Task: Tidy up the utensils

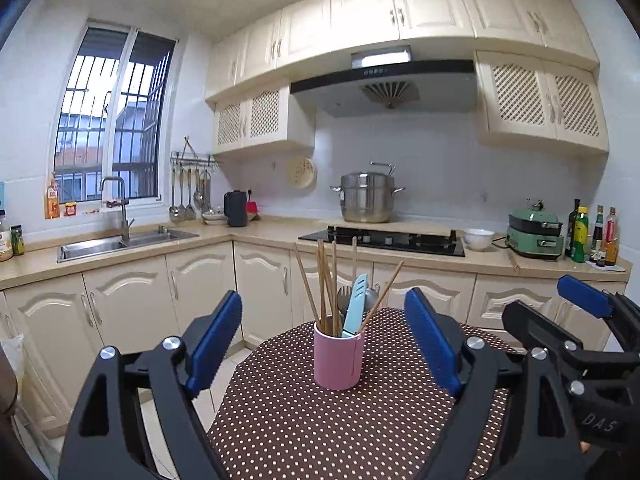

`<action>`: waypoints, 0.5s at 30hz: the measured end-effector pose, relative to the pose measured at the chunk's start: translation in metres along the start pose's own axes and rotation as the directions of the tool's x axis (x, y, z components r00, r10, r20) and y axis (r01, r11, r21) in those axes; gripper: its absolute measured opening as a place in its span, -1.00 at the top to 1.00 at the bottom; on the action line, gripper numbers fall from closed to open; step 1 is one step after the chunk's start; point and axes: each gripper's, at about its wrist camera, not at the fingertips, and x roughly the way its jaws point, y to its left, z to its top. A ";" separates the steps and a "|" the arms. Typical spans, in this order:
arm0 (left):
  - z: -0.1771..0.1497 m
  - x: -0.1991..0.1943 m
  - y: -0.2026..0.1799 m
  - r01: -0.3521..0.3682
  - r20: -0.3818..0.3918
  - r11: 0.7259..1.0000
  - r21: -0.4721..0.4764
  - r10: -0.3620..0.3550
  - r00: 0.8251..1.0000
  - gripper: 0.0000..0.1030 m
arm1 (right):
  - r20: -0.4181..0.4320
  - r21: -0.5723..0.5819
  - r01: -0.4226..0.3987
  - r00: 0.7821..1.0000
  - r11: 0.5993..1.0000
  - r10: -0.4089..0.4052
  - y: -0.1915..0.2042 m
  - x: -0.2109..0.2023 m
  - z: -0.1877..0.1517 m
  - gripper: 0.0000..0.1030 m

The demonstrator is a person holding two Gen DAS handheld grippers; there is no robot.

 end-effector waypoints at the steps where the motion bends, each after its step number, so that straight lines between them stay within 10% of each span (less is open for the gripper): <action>1: 0.001 -0.008 0.001 0.000 0.008 1.000 -0.001 0.000 1.000 -0.60 | 0.004 0.002 0.002 1.000 1.000 -0.002 0.001 -0.006 0.001 -0.76; 15: 0.011 -0.084 -0.005 -0.017 0.098 1.000 0.023 0.014 0.995 -0.73 | 0.045 0.004 0.015 0.999 1.000 -0.015 0.012 -0.065 0.009 -0.80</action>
